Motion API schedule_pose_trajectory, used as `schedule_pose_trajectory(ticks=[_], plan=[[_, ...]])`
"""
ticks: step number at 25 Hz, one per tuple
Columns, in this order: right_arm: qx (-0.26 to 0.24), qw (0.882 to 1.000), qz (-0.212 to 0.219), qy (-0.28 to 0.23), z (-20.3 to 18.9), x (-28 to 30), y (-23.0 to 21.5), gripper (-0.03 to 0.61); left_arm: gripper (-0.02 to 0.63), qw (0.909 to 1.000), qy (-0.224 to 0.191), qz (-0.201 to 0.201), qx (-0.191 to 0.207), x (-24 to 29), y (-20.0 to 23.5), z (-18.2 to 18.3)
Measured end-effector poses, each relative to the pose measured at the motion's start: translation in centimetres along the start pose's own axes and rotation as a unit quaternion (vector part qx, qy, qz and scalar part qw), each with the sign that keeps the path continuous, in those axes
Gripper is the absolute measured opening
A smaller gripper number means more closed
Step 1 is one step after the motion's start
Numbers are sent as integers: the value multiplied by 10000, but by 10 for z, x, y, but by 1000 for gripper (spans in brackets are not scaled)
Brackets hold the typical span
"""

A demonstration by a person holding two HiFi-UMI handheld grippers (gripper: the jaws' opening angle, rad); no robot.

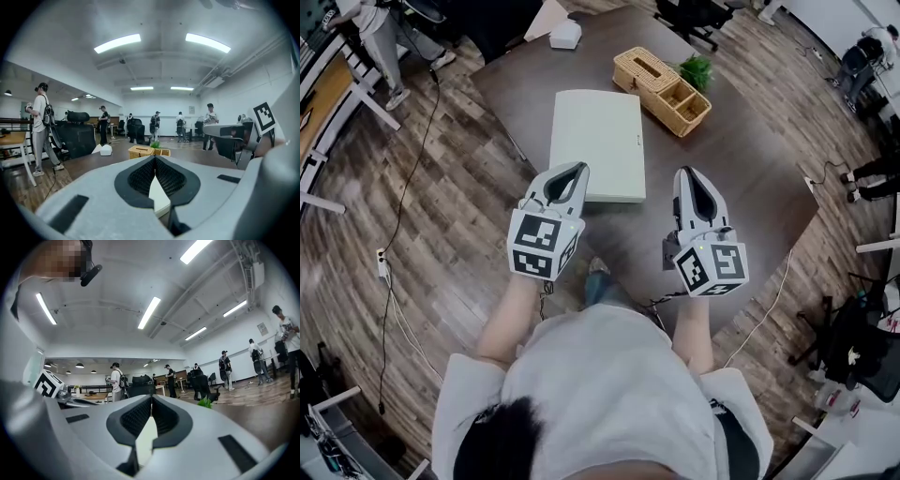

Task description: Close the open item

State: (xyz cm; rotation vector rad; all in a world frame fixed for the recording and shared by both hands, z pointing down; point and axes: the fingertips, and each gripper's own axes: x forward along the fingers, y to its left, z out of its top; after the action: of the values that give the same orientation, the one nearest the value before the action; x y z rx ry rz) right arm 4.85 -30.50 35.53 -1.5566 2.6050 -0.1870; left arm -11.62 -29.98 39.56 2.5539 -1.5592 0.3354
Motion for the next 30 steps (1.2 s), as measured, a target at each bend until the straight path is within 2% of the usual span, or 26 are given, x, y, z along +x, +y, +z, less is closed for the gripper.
schedule_pose_trajectory(ticks=[9,14,30], plan=[[-241,9995,175,-79,12,-26,28,14,8,9957,-593,695,-180,-65,16,19],[-336,9990,244,-164,24,-45,39,14,8,9917,-872,936,-124,-95,13,36],[-615,9966,289,-460,49,-89,66,12,8,9779,-1595,1342,166,-162,-2,63]])
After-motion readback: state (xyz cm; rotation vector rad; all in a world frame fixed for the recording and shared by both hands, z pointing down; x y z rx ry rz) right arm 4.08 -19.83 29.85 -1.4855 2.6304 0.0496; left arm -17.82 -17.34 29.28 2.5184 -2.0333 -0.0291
